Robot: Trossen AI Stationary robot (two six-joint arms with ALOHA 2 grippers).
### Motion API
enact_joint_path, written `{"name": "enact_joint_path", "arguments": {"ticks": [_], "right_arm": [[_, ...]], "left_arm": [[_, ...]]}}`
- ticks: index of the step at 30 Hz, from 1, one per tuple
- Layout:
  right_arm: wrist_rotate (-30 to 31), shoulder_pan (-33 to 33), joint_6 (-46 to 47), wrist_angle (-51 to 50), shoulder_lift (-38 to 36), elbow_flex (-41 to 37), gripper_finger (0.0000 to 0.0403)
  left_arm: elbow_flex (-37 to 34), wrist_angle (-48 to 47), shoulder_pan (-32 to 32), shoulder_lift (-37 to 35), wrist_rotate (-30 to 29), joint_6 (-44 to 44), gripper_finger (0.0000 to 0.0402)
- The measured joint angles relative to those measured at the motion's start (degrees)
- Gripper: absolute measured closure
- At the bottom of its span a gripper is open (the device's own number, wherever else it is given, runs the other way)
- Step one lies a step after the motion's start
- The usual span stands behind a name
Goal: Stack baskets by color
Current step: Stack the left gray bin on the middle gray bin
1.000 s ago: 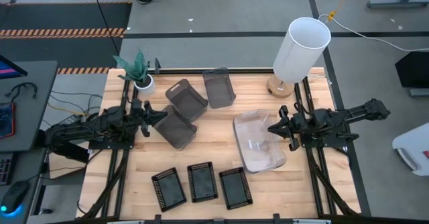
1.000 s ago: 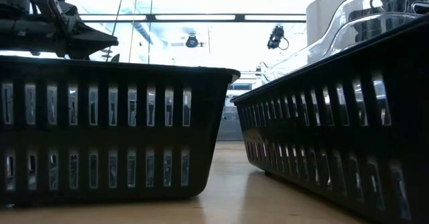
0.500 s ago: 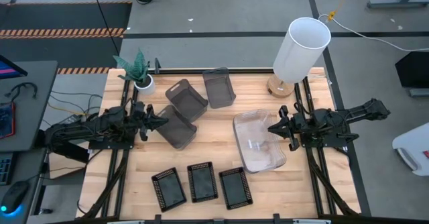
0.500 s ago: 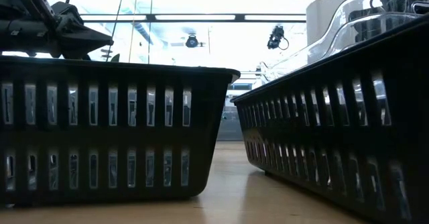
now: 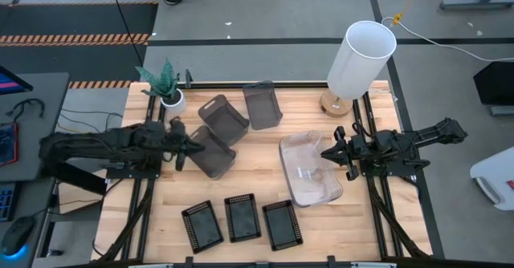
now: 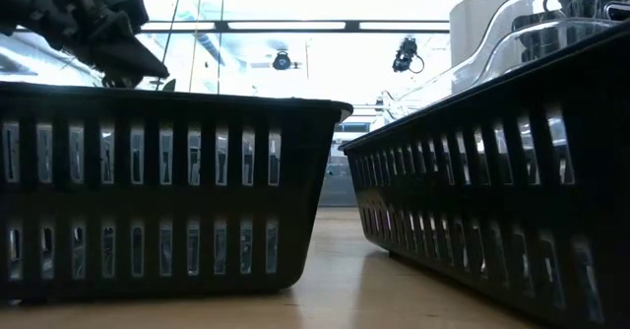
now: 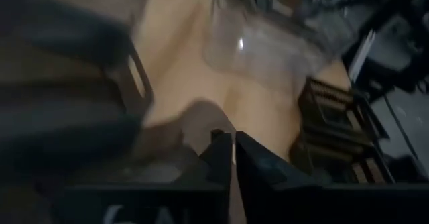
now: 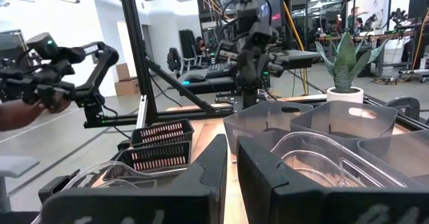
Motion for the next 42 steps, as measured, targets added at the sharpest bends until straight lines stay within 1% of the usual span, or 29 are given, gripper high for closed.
{"name": "enact_joint_path", "arguments": {"ticks": [5,9,12,16,18,22,26,30,33,37,42], "right_arm": [[0.0,0.0,0.0,0.0,0.0,0.0,0.0362],[0.0,0.0,0.0,0.0,0.0,0.0,0.0362],[0.0,0.0,0.0,0.0,0.0,0.0,0.0362],[0.0,0.0,0.0,0.0,0.0,0.0,0.0362],[0.0,0.0,0.0,0.0,0.0,0.0,0.0362],[0.0,0.0,0.0,0.0,0.0,0.0,0.0362],[0.0,0.0,0.0,0.0,0.0,0.0,0.0362],[0.0,0.0,0.0,0.0,0.0,0.0,0.0362],[0.0,0.0,0.0,0.0,0.0,0.0,0.0362],[0.0,0.0,0.0,0.0,0.0,0.0,0.0362],[0.0,0.0,0.0,0.0,0.0,0.0,0.0362]], "left_arm": [[2.5,0.0,-6.2,8.8,-0.5,-4.7,0.0337],[6.4,-0.2,-11.4,15.0,-2.5,-7.8,0.0325],[9.5,-0.5,-14.9,19.6,-5.1,-9.1,0.0325],[13.1,-3.1,-18.3,25.4,-11.7,-10.3,0.0324],[14.4,-3.4,-19.3,28.3,-13.6,-10.3,0.0323],[16.8,-3.6,-19.8,33.7,-14.1,-10.8,0.0303],[19.9,-3.6,-19.7,39.3,-15.1,-11.3,0.0261],[23.6,-6.6,-19.4,45.2,-17.5,-11.3,0.0219],[25.8,-7.2,-19.3,48.9,-17.7,-11.4,0.0197],[27.9,-7.7,-19.2,53.3,-17.6,-12.0,0.0187],[28.0,-10.0,-18.0,57.6,-17.6,-14.7,0.0201]]}}
